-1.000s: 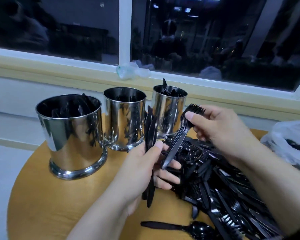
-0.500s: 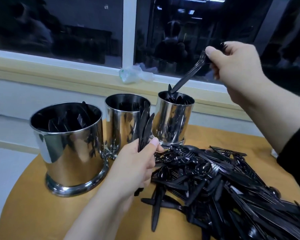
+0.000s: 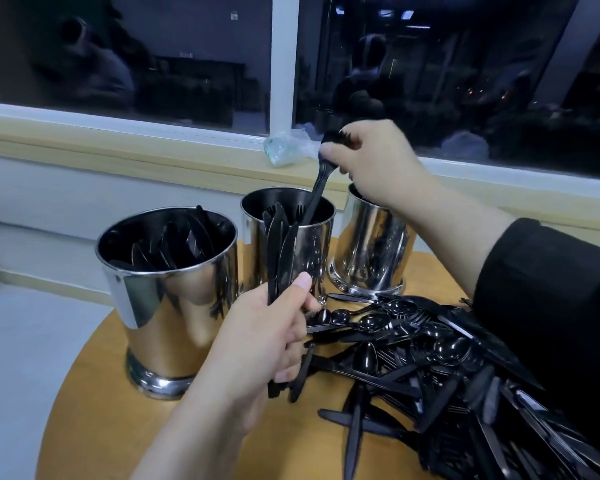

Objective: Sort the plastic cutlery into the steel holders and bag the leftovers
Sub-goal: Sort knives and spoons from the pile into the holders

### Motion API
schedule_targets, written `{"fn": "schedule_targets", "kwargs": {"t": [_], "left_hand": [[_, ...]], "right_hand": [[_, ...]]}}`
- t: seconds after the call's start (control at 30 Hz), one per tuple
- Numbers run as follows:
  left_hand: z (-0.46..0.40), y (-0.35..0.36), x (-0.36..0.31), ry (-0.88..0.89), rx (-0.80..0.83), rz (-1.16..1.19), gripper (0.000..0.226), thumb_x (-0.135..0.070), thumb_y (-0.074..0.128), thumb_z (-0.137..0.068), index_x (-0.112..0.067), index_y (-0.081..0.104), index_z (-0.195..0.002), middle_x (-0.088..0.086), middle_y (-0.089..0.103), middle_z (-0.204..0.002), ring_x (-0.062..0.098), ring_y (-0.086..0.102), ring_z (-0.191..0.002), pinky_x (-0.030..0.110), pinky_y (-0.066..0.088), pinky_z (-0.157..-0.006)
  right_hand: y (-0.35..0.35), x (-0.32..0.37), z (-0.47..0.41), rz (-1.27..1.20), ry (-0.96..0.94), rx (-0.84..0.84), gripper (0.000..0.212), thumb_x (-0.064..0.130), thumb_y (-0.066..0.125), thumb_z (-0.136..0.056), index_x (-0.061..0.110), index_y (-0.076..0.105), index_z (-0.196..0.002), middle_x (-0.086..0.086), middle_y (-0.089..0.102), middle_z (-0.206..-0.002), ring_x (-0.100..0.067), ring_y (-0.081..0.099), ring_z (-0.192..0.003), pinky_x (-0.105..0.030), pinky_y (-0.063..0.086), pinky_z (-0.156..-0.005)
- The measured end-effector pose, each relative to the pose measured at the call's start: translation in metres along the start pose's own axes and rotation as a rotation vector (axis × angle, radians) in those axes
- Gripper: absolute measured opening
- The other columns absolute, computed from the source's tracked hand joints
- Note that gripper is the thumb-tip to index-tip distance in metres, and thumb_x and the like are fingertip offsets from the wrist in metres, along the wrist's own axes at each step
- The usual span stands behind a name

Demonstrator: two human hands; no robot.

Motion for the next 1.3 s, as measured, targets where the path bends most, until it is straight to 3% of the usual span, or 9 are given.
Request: {"fn": "schedule_targets", "kwargs": {"t": [0.17,0.27,0.37,0.47,0.57,0.73,0.93,1.1,1.3], "left_hand": [[-0.002,-0.005,0.001,-0.008,0.021,0.013,0.038,-0.042,0.056,-0.102,-0.009,0.060,-0.084,0.000,0.030,-0.057,0.014,0.022,-0.044,0.026,0.021,-0.044],[-0.001,-0.006,0.000,-0.035,0.043,0.039,0.039,-0.042,0.060,-0.100,-0.008,0.058,-0.081,0.002,0.029,-0.057,0.014,0.022,-0.042,0.027,0.020,-0.044],[0.002,-0.006,-0.003,-0.050,0.068,0.055,0.036,-0.037,0.062,-0.099,-0.010,0.054,-0.076,0.003,0.029,-0.055,0.014,0.024,-0.039,0.026,0.019,-0.043],[0.006,-0.006,-0.004,-0.077,0.109,0.055,0.038,-0.033,0.063,-0.099,-0.013,0.051,-0.070,0.001,0.031,-0.053,0.013,0.024,-0.038,0.027,0.016,-0.044],[0.013,-0.006,-0.007,-0.084,0.172,0.024,0.040,-0.030,0.061,-0.099,-0.014,0.044,-0.066,0.000,0.031,-0.052,0.013,0.023,-0.038,0.026,0.015,-0.044],[0.024,-0.009,-0.009,-0.094,0.267,-0.013,0.039,-0.027,0.057,-0.101,-0.017,0.039,-0.068,0.001,0.024,-0.052,0.012,0.018,-0.037,0.020,0.017,-0.039],[0.035,-0.017,-0.011,-0.070,0.287,-0.030,0.043,-0.029,0.058,-0.101,-0.017,0.042,-0.063,0.001,0.023,-0.051,0.013,0.018,-0.037,0.021,0.017,-0.041],[0.039,-0.032,-0.016,0.054,0.216,0.046,0.031,-0.035,0.064,-0.098,-0.014,0.054,-0.078,0.000,0.034,-0.051,0.015,0.027,-0.041,0.025,0.026,-0.044],[0.048,-0.055,-0.020,0.146,0.160,0.084,0.029,-0.050,0.064,-0.089,-0.023,0.072,-0.090,0.002,0.047,-0.062,0.015,0.036,-0.046,0.026,0.034,-0.045]], "right_hand": [[0.036,-0.008,0.008,0.239,0.066,0.257,0.036,0.052,0.068,-0.091,0.016,0.070,-0.087,-0.005,0.064,-0.080,-0.021,0.053,-0.073,-0.030,0.036,-0.061],[0.032,-0.007,0.018,0.208,0.059,0.146,0.044,0.057,0.062,-0.093,0.021,0.070,-0.118,0.003,0.066,-0.093,-0.015,0.056,-0.083,-0.029,0.038,-0.068],[0.020,0.007,0.036,0.000,-0.032,0.043,0.045,0.054,0.051,-0.100,0.013,0.069,-0.089,0.003,0.055,-0.068,-0.014,0.048,-0.060,-0.031,0.036,-0.059],[0.019,0.022,0.067,-0.257,-0.048,0.316,0.045,0.056,0.049,-0.099,0.019,0.075,-0.102,0.001,0.056,-0.068,-0.014,0.047,-0.058,-0.031,0.042,-0.060],[0.023,0.033,0.090,-0.369,-0.006,0.565,0.045,0.059,0.060,-0.083,0.028,0.073,-0.113,0.005,0.055,-0.064,-0.012,0.048,-0.056,-0.025,0.042,-0.055],[0.024,0.047,0.106,-0.502,0.047,0.653,0.037,0.039,0.068,-0.088,0.012,0.069,-0.113,-0.005,0.049,-0.070,-0.009,0.041,-0.054,-0.023,0.033,-0.051],[0.025,0.063,0.117,-0.407,0.028,0.615,0.040,0.037,0.070,-0.092,-0.003,0.064,-0.094,-0.013,0.045,-0.069,-0.024,0.031,-0.060,-0.025,0.027,-0.050],[0.018,0.082,0.112,-0.355,0.014,0.456,0.028,0.037,0.071,-0.091,0.022,0.065,-0.068,-0.005,0.047,-0.056,-0.020,0.038,-0.056,-0.027,0.029,-0.048],[-0.001,0.109,0.089,-0.419,-0.024,0.284,0.030,0.028,0.067,-0.096,0.012,0.054,-0.074,0.008,0.052,-0.046,-0.015,0.035,-0.048,-0.025,0.033,-0.047]]}}
Point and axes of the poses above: each hand's wrist, its own z-axis away from the middle knuckle, its own y-axis out of the palm, x = y × z, the point moved 3 cm from there along -z, towards the middle knuckle
